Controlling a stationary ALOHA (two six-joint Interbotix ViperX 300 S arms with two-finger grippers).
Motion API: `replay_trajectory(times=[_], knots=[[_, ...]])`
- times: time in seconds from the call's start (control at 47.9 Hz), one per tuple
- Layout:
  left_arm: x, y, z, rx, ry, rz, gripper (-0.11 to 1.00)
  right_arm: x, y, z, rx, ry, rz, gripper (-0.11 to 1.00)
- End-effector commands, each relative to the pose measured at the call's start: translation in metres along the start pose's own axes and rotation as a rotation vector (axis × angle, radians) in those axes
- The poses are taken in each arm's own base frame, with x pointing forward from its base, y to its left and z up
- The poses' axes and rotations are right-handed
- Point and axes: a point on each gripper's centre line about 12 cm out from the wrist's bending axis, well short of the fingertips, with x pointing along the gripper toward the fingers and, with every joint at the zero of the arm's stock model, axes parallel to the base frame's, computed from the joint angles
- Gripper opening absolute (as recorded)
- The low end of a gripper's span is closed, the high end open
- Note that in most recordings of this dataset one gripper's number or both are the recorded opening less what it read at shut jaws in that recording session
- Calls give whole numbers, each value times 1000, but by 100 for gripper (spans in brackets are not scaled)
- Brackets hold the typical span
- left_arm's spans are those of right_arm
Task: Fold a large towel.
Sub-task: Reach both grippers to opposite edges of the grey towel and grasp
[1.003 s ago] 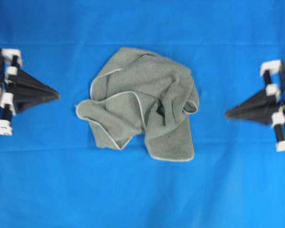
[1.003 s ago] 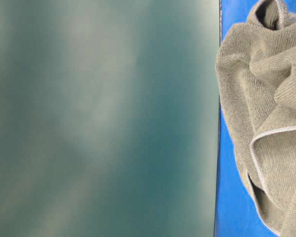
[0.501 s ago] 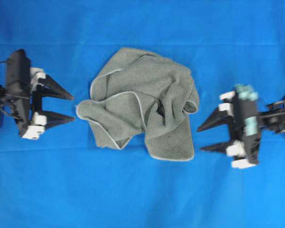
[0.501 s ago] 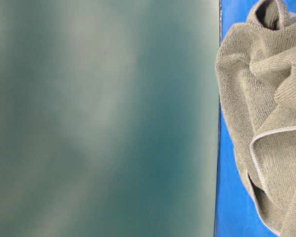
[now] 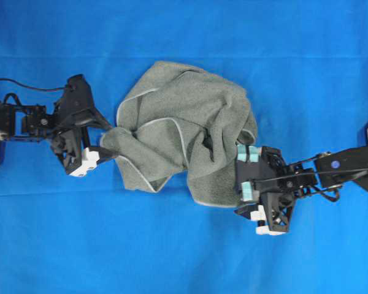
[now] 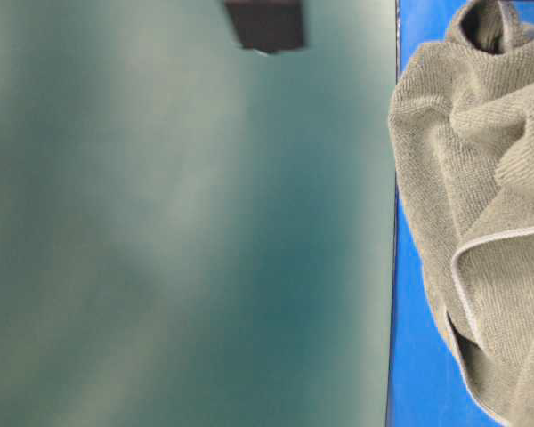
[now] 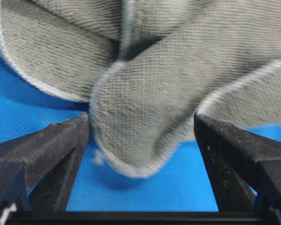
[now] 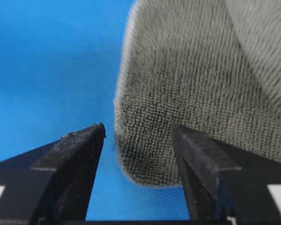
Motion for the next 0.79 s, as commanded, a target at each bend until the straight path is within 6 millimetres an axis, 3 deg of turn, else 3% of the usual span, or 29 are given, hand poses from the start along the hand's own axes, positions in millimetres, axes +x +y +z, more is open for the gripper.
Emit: replay_trajectory(times=[0.0, 0.125, 0.188, 0.23, 0.397, 0.46, 0.606, 0.773], knots=[[4, 3, 6, -9, -16, 9, 84, 4, 1, 7, 7, -12, 2, 62], [6, 8, 4, -16, 2, 26, 81, 8, -2, 7, 10, -6, -5, 60], [7, 8, 3, -5, 20, 29, 75, 8, -3, 7, 14, -4, -8, 57], [7, 9, 1, 0, 46, 36, 64, 8, -4, 7, 16, -5, -10, 52], [7, 8, 0, 8, 100, 47, 17, 4, -5, 11, 21, -18, -9, 5], [4, 7, 6, 12, 96, 45, 3, -3, -3, 16, 21, -32, -4, 3], [-13, -3, 36, 38, 53, 27, 2, -39, 4, 33, 21, -72, 12, 3], [-53, -17, 81, 120, -8, 5, 2, -97, 10, 52, 1, -159, 36, 3]])
